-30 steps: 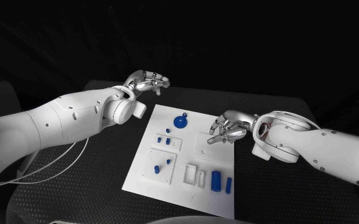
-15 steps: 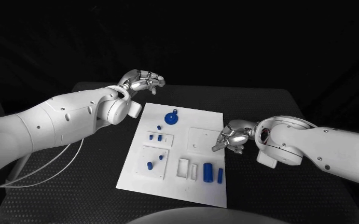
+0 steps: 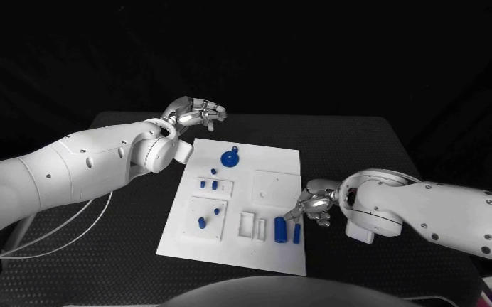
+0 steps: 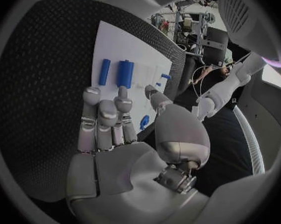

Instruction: Assemble the parts on the task board

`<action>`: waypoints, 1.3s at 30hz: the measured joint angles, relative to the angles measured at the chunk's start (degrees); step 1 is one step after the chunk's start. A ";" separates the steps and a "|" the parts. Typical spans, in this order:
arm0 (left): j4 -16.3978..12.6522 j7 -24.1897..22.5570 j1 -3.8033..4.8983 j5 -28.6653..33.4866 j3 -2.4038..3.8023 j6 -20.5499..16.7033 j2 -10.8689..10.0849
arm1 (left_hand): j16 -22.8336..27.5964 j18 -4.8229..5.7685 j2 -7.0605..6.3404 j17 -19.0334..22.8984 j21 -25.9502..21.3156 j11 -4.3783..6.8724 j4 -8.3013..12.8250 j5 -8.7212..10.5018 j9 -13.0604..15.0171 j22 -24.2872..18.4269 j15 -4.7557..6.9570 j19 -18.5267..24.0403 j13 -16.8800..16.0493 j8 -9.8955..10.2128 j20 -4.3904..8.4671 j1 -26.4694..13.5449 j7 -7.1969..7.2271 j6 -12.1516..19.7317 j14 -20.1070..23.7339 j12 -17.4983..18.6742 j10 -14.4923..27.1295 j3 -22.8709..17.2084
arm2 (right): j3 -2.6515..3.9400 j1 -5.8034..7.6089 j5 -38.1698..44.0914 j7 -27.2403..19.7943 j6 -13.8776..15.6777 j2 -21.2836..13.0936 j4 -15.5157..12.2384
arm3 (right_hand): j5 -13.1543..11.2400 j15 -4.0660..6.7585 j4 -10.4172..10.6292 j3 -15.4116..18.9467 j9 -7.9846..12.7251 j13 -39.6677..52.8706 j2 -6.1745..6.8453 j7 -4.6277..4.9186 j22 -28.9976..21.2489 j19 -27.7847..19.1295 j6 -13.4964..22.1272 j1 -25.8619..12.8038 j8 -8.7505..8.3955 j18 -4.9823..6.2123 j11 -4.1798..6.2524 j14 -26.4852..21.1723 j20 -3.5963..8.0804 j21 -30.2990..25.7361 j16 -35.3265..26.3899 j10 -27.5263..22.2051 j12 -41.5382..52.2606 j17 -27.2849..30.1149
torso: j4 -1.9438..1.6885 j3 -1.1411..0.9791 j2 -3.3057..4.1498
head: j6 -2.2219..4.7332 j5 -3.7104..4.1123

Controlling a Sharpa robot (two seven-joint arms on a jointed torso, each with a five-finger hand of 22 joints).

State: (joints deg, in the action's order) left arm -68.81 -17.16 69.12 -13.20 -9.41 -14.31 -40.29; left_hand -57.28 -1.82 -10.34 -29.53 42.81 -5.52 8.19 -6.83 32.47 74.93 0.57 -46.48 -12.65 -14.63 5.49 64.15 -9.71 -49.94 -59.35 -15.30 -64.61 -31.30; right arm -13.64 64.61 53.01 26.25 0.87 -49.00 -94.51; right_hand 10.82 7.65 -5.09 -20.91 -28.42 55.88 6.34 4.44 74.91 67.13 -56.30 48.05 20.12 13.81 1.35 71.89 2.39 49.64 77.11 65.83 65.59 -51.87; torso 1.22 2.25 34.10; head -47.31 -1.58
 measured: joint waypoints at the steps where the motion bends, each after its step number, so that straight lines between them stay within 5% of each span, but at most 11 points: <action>1: -0.10 0.00 -0.01 0.00 -0.01 0.02 0.00 | 0.00 0.00 0.00 -0.03 0.00 0.00 0.00 0.00 0.00 0.00 0.00 0.00 0.00 0.00 0.00 0.00 0.00 0.00 0.00 0.00 0.00 0.00 | -0.05 -0.33 0.07 0.30 0.08 0.31 0.13 | 0.58 0.00 0.16 0.16 -0.13 0.27 0.15 0.01 0.00 0.00 -0.01 -0.77 0.00 0.00 0.00 0.01 0.00 0.04 0.13 0.00 0.08 -0.18 | 0.01 0.02 -0.05 | -0.07 0.12; 6: -0.32 0.02 -0.01 0.01 -0.04 0.15 -0.07 | 0.00 0.00 0.00 -0.02 0.00 0.00 0.00 0.00 0.00 0.00 0.00 0.00 0.00 0.00 0.00 0.00 0.00 0.00 0.00 0.00 0.00 0.00 | -0.08 -1.51 0.70 1.60 0.69 1.71 0.71 | 4.00 -0.06 -1.15 2.56 -0.68 1.34 -0.55 -0.11 0.00 0.00 -0.29 -3.65 0.00 0.00 0.00 0.10 0.02 0.61 0.23 0.01 0.08 -0.93 | -0.01 0.16 -0.26 | -0.52 0.47; 19: -0.74 0.07 -0.03 0.04 -0.07 0.43 -0.38 | 0.00 0.00 0.20 -0.02 0.00 0.00 -0.13 0.00 0.00 -0.01 0.00 0.01 0.01 0.00 -0.01 -0.20 0.01 0.01 0.00 0.00 0.00 0.13 | -0.04 -2.91 2.74 3.35 1.07 3.72 2.61 | 4.05 0.11 -2.62 4.33 -1.08 2.04 -0.85 -0.11 -0.01 -0.32 -0.31 -5.90 -0.50 -0.05 0.20 0.30 0.31 0.71 0.23 0.22 -0.20 -1.49 | -0.02 0.30 -0.28 | -1.05 0.62; 26: -1.02 0.08 -0.03 0.05 -0.07 0.56 -0.49 | 0.00 0.02 0.20 -0.01 0.00 0.00 -0.13 0.00 -0.05 -0.02 0.00 0.10 0.01 0.00 -0.09 -0.19 0.02 0.01 0.00 0.00 0.00 0.13 | -0.11 -4.78 3.95 3.58 1.42 5.80 4.64 | 3.38 0.09 -2.66 4.37 -1.14 2.22 -0.59 -0.11 -0.01 -0.32 -0.32 -6.63 -0.71 -0.06 0.19 0.30 0.30 0.71 0.23 0.23 -0.20 -1.66 | -0.02 0.30 -0.21 | -1.30 0.51; 39: -1.27 0.52 -0.03 0.07 -0.07 1.05 -0.90 | 0.00 0.07 -0.03 -0.06 0.00 -0.12 -0.28 0.00 -0.11 -0.02 0.00 0.10 0.02 0.01 -0.10 -0.42 -0.11 0.32 0.00 0.00 0.53 0.29 | 0.12 -5.11 4.83 3.45 1.69 8.08 7.76 | 3.38 0.00 -2.82 4.53 -1.43 2.44 -0.76 -0.03 0.04 -0.34 -1.19 -6.87 -0.85 -0.06 0.20 0.38 0.31 0.74 0.23 0.43 -0.42 -1.84 | -0.13 0.41 -0.16 | -1.80 0.01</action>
State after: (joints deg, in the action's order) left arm -70.08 -16.64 69.09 -13.13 -9.48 -13.26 -41.19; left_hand -57.28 -1.75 -10.37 -29.59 42.81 -5.64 7.91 -6.83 32.36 74.91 0.57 -46.38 -12.63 -14.62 5.39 63.73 -9.82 -49.63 -59.35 -15.30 -64.08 -31.02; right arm -13.52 59.50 57.83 29.70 2.56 -40.91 -86.75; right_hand 14.20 7.65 -7.91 -16.38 -29.85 58.32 5.58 4.40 74.95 66.79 -57.49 41.18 19.26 13.75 1.55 72.27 2.69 50.38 77.33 66.26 65.17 -53.71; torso 1.09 2.66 33.94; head -49.11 -1.57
